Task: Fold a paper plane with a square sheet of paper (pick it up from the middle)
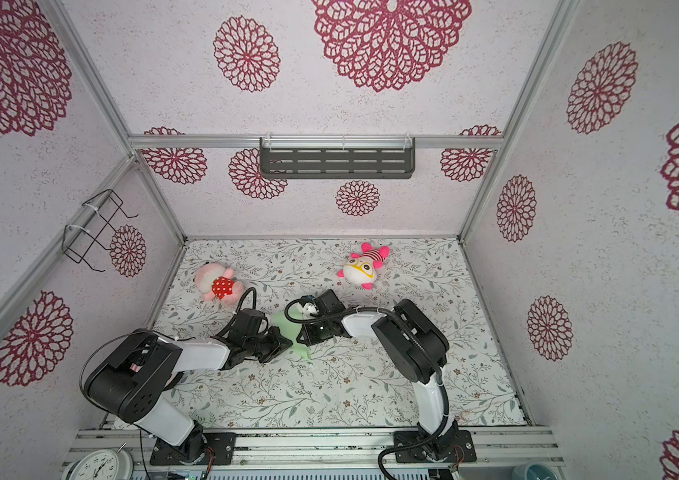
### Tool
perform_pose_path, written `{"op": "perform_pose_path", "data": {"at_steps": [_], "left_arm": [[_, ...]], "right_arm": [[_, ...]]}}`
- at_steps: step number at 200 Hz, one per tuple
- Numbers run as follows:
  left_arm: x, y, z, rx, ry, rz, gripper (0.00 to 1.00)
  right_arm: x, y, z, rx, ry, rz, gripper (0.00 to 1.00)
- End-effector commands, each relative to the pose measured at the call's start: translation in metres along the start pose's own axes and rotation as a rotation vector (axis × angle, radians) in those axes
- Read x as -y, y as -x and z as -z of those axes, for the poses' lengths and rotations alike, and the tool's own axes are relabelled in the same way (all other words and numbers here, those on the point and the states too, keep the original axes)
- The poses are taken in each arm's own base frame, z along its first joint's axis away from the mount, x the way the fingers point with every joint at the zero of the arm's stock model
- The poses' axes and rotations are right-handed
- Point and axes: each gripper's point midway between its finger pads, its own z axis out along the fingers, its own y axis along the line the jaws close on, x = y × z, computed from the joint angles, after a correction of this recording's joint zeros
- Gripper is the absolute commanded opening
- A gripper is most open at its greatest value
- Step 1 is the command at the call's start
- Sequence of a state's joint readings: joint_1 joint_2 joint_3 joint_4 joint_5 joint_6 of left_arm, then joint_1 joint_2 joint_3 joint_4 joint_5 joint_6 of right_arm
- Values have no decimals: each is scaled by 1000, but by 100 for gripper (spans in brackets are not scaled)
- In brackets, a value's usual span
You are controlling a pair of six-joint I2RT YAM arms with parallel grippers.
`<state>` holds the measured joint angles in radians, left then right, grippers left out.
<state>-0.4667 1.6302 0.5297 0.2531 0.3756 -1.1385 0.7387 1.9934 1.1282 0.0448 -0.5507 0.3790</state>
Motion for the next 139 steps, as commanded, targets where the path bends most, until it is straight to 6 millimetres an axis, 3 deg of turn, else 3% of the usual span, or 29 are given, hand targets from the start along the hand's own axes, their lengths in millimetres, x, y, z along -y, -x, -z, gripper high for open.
{"op": "perform_pose_path", "data": {"at_steps": [1,37,85,115,139], "left_arm": [[-18,-4,-4,-9,81,37,5],[-27,-6,-4,-11,110,54,4],[-28,-7,-4,-13,115,58,4],[-17,-4,-3,-15,87,40,5],[3,2,1,-9,38,11,8]], "right_arm": [[-4,-1,4,-25,49,-54,18],[-5,1,8,-30,65,-79,19],[0,1,6,-38,47,-70,8],[5,1,4,-47,26,-48,4],[10,-2,1,-61,5,-48,3]]}}
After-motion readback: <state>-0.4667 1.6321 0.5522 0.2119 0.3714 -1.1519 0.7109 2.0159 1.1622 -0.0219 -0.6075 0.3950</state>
